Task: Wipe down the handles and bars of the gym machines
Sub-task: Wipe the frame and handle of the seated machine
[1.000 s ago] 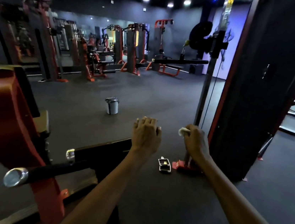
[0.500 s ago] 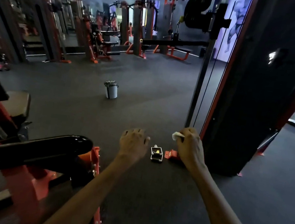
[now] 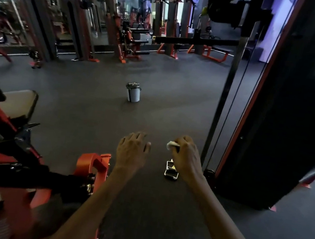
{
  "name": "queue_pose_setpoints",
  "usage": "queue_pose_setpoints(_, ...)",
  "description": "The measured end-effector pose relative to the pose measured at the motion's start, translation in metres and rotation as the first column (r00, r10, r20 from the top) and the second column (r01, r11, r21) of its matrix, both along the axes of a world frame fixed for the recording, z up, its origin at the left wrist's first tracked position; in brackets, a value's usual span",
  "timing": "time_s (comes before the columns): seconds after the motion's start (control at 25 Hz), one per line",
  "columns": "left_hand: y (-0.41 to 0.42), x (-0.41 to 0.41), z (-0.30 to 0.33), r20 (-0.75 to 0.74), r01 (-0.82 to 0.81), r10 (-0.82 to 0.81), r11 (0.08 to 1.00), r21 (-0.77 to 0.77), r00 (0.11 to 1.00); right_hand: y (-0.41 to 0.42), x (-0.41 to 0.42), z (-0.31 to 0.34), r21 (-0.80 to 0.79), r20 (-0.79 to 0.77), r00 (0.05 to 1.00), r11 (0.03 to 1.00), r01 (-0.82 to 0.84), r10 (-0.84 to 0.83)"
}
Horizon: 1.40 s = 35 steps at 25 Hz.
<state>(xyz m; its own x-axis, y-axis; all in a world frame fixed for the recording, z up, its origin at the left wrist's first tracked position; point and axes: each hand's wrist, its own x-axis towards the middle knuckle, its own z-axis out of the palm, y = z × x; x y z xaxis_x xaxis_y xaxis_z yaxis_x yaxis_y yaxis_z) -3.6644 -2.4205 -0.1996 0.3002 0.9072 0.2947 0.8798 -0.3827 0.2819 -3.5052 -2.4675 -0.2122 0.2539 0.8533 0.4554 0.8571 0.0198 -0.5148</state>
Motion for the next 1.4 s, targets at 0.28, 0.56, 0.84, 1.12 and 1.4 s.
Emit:
queue_pose_setpoints(0.28,0.125,0.042,-0.02,0.03,-0.136,0.138,0.989,-0.055,0.99,0.156,0.041,-0.02,-0.059,-0.108,0.983,0.986,-0.154,0.147)
queue_pose_setpoints(0.56,0.266,0.04,-0.029,0.017,-0.34,0.342,0.937,-0.085,0.939,0.33,0.045,-0.008,-0.064,-0.077,0.949,0.949,-0.309,0.305)
queue_pose_setpoints(0.84,0.369,-0.02,-0.037,-0.04,-0.596,0.595,0.802,-0.039,0.803,0.474,-0.033,-0.019,-0.033,-0.123,0.791,0.794,-0.608,0.6)
queue_pose_setpoints(1.12,0.435,-0.106,-0.042,-0.007,-0.889,0.889,0.457,-0.001,0.457,0.596,-0.15,-0.014,-0.045,-0.089,0.459,0.456,-0.889,0.884)
queue_pose_setpoints(1.4,0.411,-0.199,-0.04,0.073,-0.998,0.996,0.059,0.027,0.06,0.621,-0.3,-0.013,-0.065,-0.124,0.051,0.043,-0.997,0.991)
